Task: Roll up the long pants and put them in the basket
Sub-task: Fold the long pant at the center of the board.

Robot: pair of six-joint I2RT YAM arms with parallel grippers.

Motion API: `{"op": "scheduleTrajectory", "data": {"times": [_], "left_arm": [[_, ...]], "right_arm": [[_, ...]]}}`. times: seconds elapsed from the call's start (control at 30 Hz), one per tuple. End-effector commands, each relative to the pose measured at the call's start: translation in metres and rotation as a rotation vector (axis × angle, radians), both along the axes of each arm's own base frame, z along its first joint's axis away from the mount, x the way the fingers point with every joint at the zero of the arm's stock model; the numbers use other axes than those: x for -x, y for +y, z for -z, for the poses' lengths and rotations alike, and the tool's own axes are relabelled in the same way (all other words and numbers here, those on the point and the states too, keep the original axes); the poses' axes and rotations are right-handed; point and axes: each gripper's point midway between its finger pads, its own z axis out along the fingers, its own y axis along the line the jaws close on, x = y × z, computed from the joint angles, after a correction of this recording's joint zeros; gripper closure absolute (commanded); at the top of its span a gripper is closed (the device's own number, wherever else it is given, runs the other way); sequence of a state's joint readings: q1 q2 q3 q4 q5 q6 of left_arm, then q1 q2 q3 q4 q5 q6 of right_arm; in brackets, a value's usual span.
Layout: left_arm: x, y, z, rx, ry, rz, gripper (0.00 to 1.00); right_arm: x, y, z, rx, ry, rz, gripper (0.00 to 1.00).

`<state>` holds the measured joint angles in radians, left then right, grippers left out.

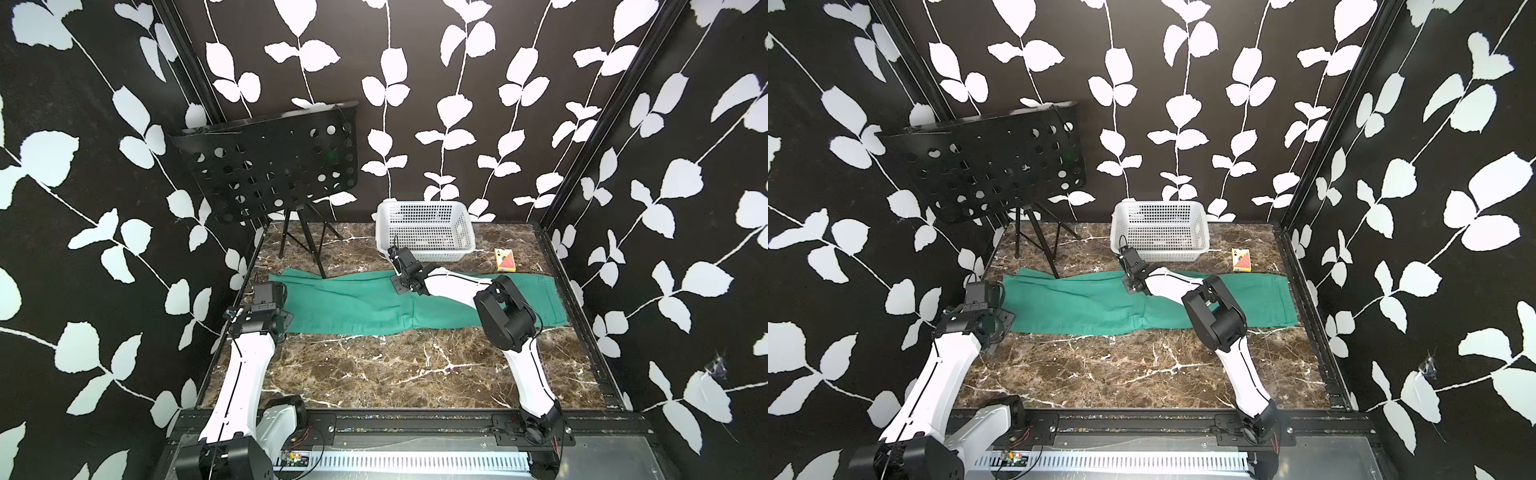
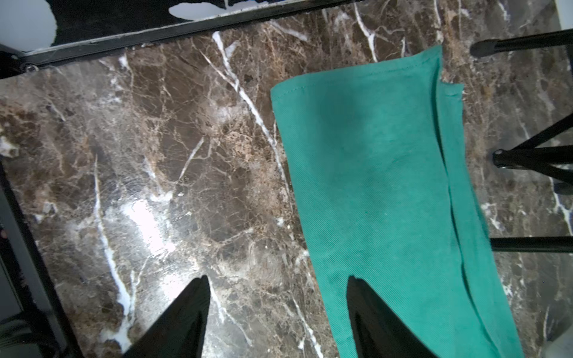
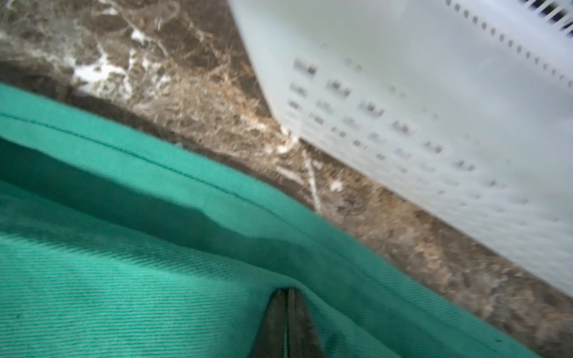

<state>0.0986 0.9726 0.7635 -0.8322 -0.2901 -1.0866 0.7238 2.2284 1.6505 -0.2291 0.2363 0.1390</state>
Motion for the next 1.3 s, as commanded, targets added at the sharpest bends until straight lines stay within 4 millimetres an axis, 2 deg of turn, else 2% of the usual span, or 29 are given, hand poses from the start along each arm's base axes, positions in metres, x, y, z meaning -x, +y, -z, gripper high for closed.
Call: {"op": "scheduleTrajectory", "data": {"times": [0.0, 0.07, 0.13, 0.17, 0.2, 0.27, 0.37, 0.43, 0.53, 0.67, 0.7, 0.73, 0.77, 0.8, 0.87, 0.97, 1.07, 1.1, 1.17, 1.27], "left_arm": [[0.012, 0.003, 0.007, -0.031, 0.046, 0.014, 0.28], [0.005, 0.002, 0.010, -0.037, 0.038, 0.049, 0.27], [-0.009, -0.003, 0.011, -0.023, 0.016, 0.097, 0.28], [-0.019, -0.008, 0.011, -0.006, -0.001, 0.128, 0.28], [-0.028, -0.012, 0.011, 0.015, -0.015, 0.156, 0.29], [-0.049, -0.025, 0.013, 0.066, -0.045, 0.217, 0.29], [-0.080, -0.033, 0.013, 0.081, -0.096, 0.266, 0.29], [-0.097, -0.031, 0.016, 0.070, -0.104, 0.276, 0.29], [-0.119, -0.024, 0.023, 0.042, -0.069, 0.276, 0.29], [-0.143, -0.025, 0.040, 0.059, -0.051, 0.273, 0.28], [-0.145, -0.025, 0.051, 0.079, -0.037, 0.257, 0.29], [-0.144, -0.027, 0.064, 0.107, -0.010, 0.237, 0.30], [-0.143, -0.029, 0.074, 0.128, 0.007, 0.222, 0.30], [-0.140, -0.031, 0.085, 0.151, 0.032, 0.206, 0.31], [-0.126, -0.031, 0.103, 0.173, 0.093, 0.156, 0.32], [-0.089, -0.024, 0.128, 0.203, 0.201, 0.050, 0.35], [-0.039, -0.019, 0.147, 0.238, 0.299, -0.066, 0.39], [-0.025, -0.018, 0.150, 0.243, 0.313, -0.097, 0.47], [0.006, -0.013, 0.148, 0.223, 0.330, -0.172, 0.44], [0.031, -0.004, 0.136, 0.170, 0.312, -0.229, 0.41]], "right_arm": [[-0.010, 0.002, -0.040, -0.034, -0.084, 0.007, 0.79], [0.008, 0.003, -0.062, -0.107, -0.075, -0.018, 0.66], [0.031, -0.006, -0.071, -0.138, -0.048, -0.009, 0.57], [0.045, -0.016, -0.070, -0.145, -0.015, 0.020, 0.54], [0.055, -0.029, -0.067, -0.141, 0.016, 0.059, 0.53], [0.080, -0.068, -0.050, -0.085, 0.081, 0.170, 0.51], [0.106, -0.123, -0.039, -0.039, 0.144, 0.326, 0.48], [0.112, -0.151, -0.033, -0.066, 0.195, 0.393, 0.46], [0.105, -0.193, -0.029, -0.114, 0.240, 0.497, 0.45], [0.093, -0.231, -0.030, -0.144, 0.254, 0.592, 0.43], [0.091, -0.241, -0.029, -0.148, 0.255, 0.626, 0.43], [0.090, -0.250, -0.028, -0.154, 0.255, 0.660, 0.42], [0.088, -0.255, -0.038, -0.182, 0.231, 0.678, 0.42], [0.088, -0.264, -0.039, -0.195, 0.226, 0.707, 0.42], [0.091, -0.276, -0.043, -0.215, 0.211, 0.750, 0.42], [0.100, -0.295, -0.050, -0.227, 0.178, 0.810, 0.42], [0.113, -0.320, -0.054, -0.248, 0.162, 0.904, 0.42], [0.117, -0.329, -0.053, -0.254, 0.162, 0.937, 0.42], [0.129, -0.346, -0.053, -0.260, 0.158, 1.009, 0.41], [0.147, -0.369, -0.054, -0.237, 0.143, 1.108, 0.37]]}}
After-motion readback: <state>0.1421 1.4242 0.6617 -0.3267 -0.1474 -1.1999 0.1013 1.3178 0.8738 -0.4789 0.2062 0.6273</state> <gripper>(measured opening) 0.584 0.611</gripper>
